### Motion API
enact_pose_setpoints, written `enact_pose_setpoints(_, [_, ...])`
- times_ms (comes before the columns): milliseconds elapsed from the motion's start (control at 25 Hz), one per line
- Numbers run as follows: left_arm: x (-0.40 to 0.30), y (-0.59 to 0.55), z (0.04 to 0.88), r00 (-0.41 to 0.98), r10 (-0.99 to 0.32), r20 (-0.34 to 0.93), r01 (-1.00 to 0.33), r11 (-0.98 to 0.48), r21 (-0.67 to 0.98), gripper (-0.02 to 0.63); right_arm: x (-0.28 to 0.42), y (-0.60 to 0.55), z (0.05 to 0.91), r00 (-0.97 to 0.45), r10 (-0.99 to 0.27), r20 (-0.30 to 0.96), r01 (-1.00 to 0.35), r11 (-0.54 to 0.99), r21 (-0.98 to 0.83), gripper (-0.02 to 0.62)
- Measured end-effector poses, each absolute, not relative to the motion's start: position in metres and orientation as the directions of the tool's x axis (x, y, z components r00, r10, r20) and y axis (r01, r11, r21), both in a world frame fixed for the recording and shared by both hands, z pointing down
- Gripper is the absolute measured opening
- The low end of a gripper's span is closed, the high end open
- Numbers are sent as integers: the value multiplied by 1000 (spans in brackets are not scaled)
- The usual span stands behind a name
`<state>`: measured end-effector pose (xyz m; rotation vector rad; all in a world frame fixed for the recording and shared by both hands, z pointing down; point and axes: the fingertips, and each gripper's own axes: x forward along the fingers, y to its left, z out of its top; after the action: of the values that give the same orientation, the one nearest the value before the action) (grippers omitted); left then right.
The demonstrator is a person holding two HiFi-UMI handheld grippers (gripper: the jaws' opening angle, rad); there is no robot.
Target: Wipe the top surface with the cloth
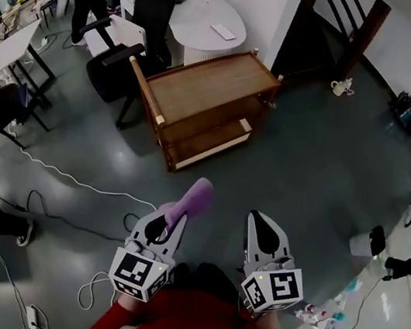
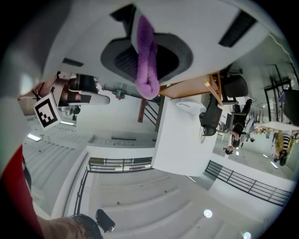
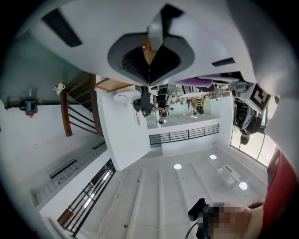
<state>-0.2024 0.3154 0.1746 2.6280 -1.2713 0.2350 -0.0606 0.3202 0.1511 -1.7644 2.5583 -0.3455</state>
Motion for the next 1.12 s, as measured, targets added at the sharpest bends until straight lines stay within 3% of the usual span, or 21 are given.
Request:
enact_pose_setpoints(440, [-159,232,193,604,-752,263,-795,-593,129,57,-3,231,160,-323,-942,95,-934,301,-190,12])
enact_pose_setpoints(840, [-45,103,181,528,-810,254,-847,-523,93,57,111,100,156,-415,-905,91,-903,397,-165,12])
enact_pose_setpoints(1120, [1,35,155,525,-828,194,-846,-534,11,57,139,28,148,-439,-898,25,-888,429,-166,12])
